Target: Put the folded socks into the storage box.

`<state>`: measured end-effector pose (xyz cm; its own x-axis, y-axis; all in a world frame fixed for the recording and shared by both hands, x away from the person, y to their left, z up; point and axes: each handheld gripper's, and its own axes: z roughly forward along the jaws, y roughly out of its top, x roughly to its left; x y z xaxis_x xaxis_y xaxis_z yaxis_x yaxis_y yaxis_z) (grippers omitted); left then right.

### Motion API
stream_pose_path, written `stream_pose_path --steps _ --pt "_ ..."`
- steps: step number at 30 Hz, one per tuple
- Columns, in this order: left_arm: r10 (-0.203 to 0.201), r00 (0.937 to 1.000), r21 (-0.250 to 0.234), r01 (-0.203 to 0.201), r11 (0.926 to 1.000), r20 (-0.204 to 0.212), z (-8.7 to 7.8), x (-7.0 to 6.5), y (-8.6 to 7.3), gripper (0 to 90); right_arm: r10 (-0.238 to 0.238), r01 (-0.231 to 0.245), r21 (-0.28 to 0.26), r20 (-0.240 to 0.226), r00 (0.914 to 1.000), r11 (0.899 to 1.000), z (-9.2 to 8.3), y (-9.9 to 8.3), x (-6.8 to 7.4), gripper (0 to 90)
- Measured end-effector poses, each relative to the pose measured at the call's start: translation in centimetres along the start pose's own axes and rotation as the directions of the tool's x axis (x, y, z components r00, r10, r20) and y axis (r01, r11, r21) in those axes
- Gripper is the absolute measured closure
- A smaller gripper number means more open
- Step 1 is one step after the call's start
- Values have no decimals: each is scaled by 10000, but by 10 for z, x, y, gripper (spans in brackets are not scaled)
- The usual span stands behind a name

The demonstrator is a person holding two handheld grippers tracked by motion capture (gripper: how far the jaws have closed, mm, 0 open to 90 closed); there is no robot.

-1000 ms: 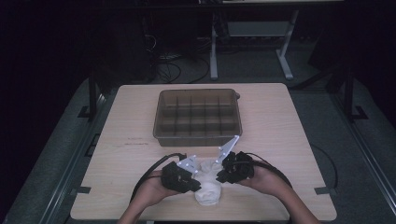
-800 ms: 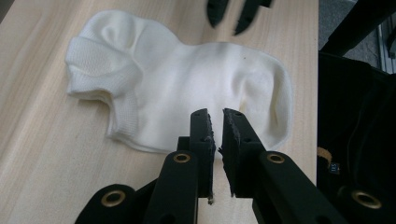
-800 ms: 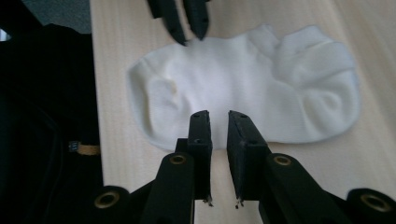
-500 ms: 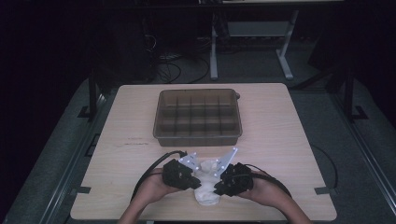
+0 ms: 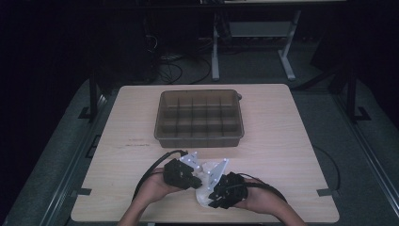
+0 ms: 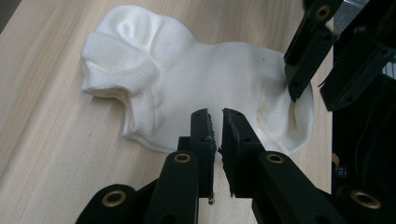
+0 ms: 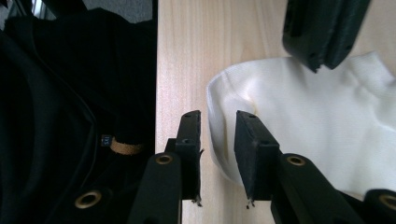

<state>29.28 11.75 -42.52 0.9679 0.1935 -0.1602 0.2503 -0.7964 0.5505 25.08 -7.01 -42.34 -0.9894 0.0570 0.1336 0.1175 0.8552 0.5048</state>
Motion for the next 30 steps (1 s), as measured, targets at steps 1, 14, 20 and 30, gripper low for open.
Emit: stream_pose_path --steps 1,14,20,30 --pt "-13 10000 -15 13 10000 5 0 0 0 827 -72 72 65 9 10000 10000 2 0 0 704" --pt "-74 10000 9 74 10000 33 0 1 -1 825 -487 473 455 299 9984 9978 23 -2 1 669" --pt "-105 9999 10 105 9999 38 0 2 -1 822 -690 666 520 473 9965 9964 24 -2 3 663" --pt "-136 9999 18 136 9999 26 1 2 0 815 -1216 1156 556 1193 9854 9917 26 -2 7 769"
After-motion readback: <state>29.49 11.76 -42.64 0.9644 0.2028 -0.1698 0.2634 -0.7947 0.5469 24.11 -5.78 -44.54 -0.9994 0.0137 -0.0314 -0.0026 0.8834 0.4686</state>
